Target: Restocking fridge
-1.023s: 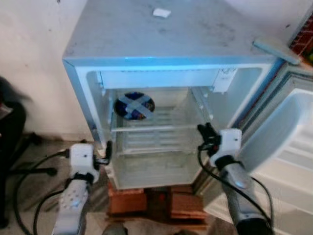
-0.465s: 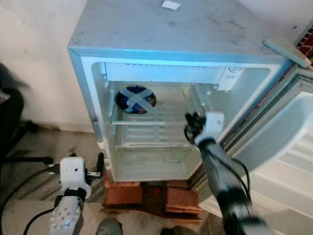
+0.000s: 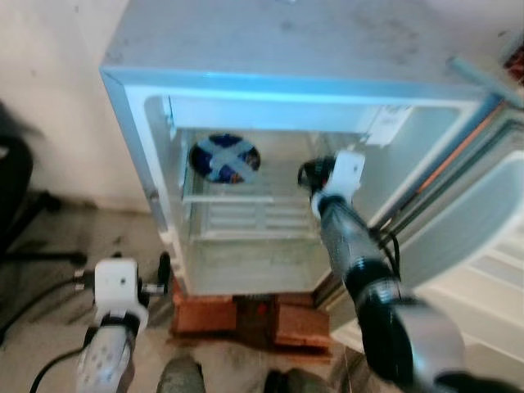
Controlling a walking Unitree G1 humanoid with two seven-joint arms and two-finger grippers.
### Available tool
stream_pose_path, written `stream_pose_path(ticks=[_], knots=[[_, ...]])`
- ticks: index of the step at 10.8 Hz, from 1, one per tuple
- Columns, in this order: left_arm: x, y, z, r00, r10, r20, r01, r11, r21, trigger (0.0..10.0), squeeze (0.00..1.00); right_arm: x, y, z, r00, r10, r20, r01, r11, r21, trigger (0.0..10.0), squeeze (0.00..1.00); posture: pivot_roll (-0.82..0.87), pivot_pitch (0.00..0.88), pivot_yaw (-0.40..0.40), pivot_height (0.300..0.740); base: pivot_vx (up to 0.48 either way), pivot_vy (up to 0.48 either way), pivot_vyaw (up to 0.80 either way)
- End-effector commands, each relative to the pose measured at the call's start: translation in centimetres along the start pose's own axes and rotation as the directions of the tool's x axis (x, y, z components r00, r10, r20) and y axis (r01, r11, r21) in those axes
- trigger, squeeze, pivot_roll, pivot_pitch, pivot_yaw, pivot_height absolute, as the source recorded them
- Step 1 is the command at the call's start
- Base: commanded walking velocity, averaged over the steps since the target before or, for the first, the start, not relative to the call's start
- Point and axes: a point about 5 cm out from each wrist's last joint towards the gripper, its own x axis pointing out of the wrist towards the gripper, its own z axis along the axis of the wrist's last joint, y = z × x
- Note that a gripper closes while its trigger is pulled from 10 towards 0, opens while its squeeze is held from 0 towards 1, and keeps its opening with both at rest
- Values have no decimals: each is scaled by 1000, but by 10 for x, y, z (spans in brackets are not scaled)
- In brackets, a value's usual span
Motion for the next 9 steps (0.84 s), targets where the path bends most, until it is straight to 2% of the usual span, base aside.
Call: stream_pose_path(ticks=[1,2,3,4,5,6,7,9], knots=[[-3,-1,2,1000,-11,-5,11,1000,10,10000,0,-2,-4,-13,997,-45,-69,49,998,45,10000,0,353,234,-105,740,0,0,0],[-7,1,2,1000,-2,-10,2,1000,12,10000,0,0,-1,-10,995,-72,-76,78,993,92,10000,0,368,238,-110,740,0,0,0],[-10,2,2,1000,11,-22,-11,1000,11,10000,0,3,2,-3,996,-76,-56,83,987,135,10000,1000,384,236,-115,740,0,0,0],[-8,2,3,999,25,-26,-25,1000,8,10000,0,8,8,11,998,-65,-11,65,986,152,10000,1000,390,230,-117,740,0,0,0],[-7,1,4,999,23,-25,-23,1000,12,10000,0,10,9,17,998,-57,22,54,991,120,10000,1000,388,216,-120,740,0,0,0],[-2,1,4,999,29,-21,-28,1000,12,10000,0,10,11,23,998,-14,65,12,999,32,10000,1000,379,188,-129,740,0,0,0],[6,-1,7,1000,31,-3,-31,999,12,10000,0,9,5,24,996,-1,89,4,999,-40,10000,1000,371,170,-131,740,0,0,0],[15,-3,10,1000,24,11,-25,1000,11,10000,0,6,-10,26,992,-28,125,37,997,-71,10000,1000,346,148,-123,740,0,0,0]])
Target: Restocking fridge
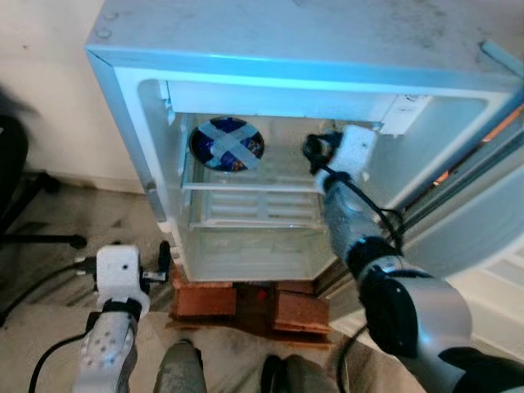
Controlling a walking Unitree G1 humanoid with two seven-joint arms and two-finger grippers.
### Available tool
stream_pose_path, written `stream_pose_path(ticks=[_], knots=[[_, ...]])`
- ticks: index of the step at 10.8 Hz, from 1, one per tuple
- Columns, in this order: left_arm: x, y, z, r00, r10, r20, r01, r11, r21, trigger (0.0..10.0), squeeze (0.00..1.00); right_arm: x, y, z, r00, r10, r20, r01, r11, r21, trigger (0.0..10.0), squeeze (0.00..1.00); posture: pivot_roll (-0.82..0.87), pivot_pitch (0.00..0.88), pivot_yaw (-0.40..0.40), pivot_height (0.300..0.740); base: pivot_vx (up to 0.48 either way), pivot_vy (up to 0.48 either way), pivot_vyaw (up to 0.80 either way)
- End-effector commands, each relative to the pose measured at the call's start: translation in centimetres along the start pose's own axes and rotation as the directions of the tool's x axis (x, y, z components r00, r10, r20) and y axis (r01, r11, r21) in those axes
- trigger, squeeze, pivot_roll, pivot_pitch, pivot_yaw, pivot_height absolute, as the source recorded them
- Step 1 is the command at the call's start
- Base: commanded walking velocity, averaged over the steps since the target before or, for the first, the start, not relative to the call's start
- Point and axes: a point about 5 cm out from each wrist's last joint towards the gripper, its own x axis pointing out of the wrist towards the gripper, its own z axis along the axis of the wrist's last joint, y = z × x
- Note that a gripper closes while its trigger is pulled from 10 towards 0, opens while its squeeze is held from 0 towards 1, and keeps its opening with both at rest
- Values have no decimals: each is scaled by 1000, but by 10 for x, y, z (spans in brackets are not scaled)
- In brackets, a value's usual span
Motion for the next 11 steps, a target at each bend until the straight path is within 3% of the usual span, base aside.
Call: stream_pose_path(ticks=[1,3,5,6,7,8,11], knots=[[-1,-1,-5,1000,5,-18,-5,1000,2,10000,0,-2,-5,-2,1000,2,7,-1,999,-33,10000,1000,333,143,-119,740,0,0,0],[6,-4,-4,1000,-3,-6,3,1000,-2,10000,0,-8,-13,-8,999,42,27,-40,998,-53,10000,1000,317,129,-120,740,0,0,0],[18,-8,3,1000,10,11,-10,1000,12,10000,0,-24,-4,-21,972,229,58,-220,966,-136,10000,1000,288,134,-118,740,0,0,0],[21,-10,9,999,6,40,-7,1000,14,10000,0,-32,-6,-26,965,249,78,-234,959,-163,10000,1000,270,130,-114,740,0,0,0],[25,-10,13,997,14,71,-15,1000,13,10000,0,-45,-11,-26,963,232,137,-210,965,-154,10000,937,251,111,-109,740,0,0,0],[27,-13,12,997,3,72,-4,1000,14,10000,0,-60,-15,-26,958,228,176,-200,966,-164,10000,0,230,91,-102,740,0,0,0],[33,-13,6,998,-14,66,13,1000,11,10000,0,-109,-41,-41,981,149,123,-126,976,-179,10000,0,178,51,-77,740,0,0,0]])
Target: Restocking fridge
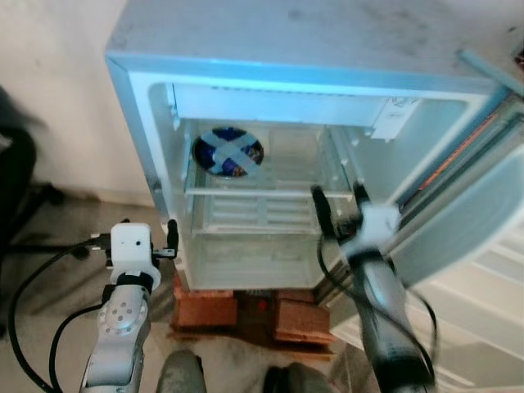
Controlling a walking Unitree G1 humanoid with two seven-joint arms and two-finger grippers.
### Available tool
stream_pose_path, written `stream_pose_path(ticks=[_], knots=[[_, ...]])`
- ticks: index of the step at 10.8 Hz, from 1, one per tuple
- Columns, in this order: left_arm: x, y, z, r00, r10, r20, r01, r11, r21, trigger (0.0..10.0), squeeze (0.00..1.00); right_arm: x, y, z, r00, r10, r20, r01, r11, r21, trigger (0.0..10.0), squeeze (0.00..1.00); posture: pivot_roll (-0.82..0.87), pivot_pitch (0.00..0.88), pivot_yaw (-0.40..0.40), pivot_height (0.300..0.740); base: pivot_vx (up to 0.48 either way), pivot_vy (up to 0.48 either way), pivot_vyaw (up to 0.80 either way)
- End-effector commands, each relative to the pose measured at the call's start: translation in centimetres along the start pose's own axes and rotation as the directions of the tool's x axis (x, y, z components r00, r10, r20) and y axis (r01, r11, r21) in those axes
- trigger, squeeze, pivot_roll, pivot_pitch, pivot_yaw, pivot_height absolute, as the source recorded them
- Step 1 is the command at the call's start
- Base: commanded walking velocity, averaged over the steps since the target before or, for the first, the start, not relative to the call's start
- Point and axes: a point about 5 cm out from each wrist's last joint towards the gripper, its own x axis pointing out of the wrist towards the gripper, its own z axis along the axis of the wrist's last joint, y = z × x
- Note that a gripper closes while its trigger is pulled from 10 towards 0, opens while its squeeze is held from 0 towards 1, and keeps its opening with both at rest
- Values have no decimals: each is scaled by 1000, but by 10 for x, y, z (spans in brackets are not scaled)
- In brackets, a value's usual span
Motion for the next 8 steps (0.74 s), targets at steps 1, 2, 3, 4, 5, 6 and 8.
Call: stream_pose_path(ticks=[1,2,3,4,5,6,8], knots=[[-1,-3,-6,999,-34,-20,34,999,3,10000,0,-5,-8,1,999,-37,-20,37,999,-4,10000,0,170,48,-73,740,-244,0,0],[0,-8,-6,997,-70,-15,70,998,5,10000,0,-12,-17,-5,994,-91,-62,92,996,16,10000,0,159,40,-65,740,-390,0,0],[1,-9,-5,997,-77,-8,77,997,11,10000,0,-13,-19,-4,994,-87,-69,88,996,9,10000,0,159,40,-65,740,-394,0,0],[1,-9,-4,995,-96,1,96,995,25,10000,0,-13,-19,-3,993,-81,-83,81,997,-3,10000,0,153,42,-63,740,-398,0,0],[-2,-9,-4,994,-109,0,109,994,33,10000,0,-13,-18,-4,993,-63,-105,63,998,4,10000,0,157,44,-63,740,-420,0,0],[-5,-9,-6,994,-113,-7,113,993,29,10000,0,-16,-15,-5,992,-39,-123,41,999,8,10000,0,158,46,-63,740,-420,0,0],[-6,-9,-8,993,-115,-12,116,993,31,10000,0,-20,-13,-8,988,-44,-145,45,999,3,10000,0,157,48,-62,740,-420,0,0]])
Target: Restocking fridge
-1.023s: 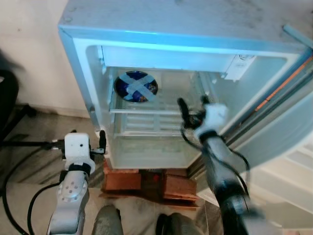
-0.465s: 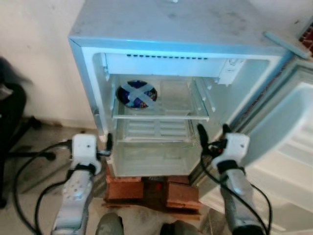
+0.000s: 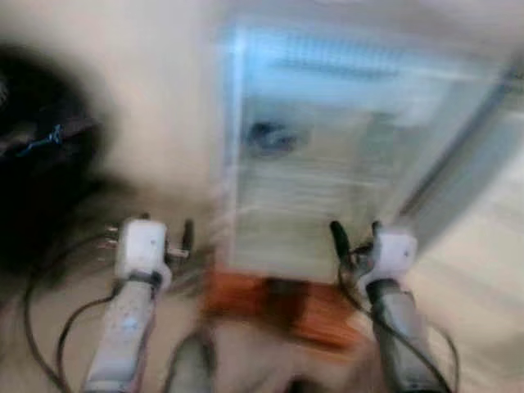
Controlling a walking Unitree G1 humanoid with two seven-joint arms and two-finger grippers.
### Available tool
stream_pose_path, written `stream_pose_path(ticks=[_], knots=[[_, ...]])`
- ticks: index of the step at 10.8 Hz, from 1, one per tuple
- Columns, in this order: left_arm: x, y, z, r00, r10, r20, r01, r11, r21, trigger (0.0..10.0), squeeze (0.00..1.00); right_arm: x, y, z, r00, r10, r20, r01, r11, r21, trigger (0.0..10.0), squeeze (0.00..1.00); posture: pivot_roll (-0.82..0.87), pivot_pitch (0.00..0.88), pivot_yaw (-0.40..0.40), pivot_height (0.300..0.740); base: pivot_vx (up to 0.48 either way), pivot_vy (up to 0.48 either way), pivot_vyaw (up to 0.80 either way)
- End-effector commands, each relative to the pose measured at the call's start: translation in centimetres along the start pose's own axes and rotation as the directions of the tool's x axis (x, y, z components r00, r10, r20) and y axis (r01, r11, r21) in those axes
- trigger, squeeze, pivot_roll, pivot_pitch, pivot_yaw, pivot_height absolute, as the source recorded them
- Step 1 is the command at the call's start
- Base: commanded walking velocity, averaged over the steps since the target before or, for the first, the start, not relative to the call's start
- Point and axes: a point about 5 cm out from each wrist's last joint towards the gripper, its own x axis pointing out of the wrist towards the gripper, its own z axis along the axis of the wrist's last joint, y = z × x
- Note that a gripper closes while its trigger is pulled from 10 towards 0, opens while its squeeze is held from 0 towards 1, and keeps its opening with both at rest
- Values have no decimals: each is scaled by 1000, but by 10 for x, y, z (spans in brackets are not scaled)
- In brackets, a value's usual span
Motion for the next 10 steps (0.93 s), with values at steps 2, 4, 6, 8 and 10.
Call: stream_pose_path(ticks=[2,4,6,8,10], knots=[[9,-5,14,998,-36,50,35,999,16,10000,0,-3,-5,0,1000,-22,-17,22,1000,0,10000,0,155,49,-58,740,-388,0,0],[10,-5,14,998,-43,55,42,999,20,10000,0,-1,-7,1,999,-47,-25,47,999,-1,10000,0,152,48,-55,740,-261,0,0],[12,-3,13,998,-42,48,40,999,34,10000,0,-1,-14,-3,991,-126,-54,124,992,-38,10000,0,145,45,-51,740,0,0,0],[10,-6,10,992,-111,51,108,992,61,10000,0,-6,-24,-10,980,-186,-74,183,982,-43,10000,0,134,35,-36,740,0,0,0],[17,-16,9,975,-212,63,200,967,159,10000,0,-11,-35,-12,968,-231,-97,224,972,-74,10000,0,84,20,-7,740,0,0,0]])
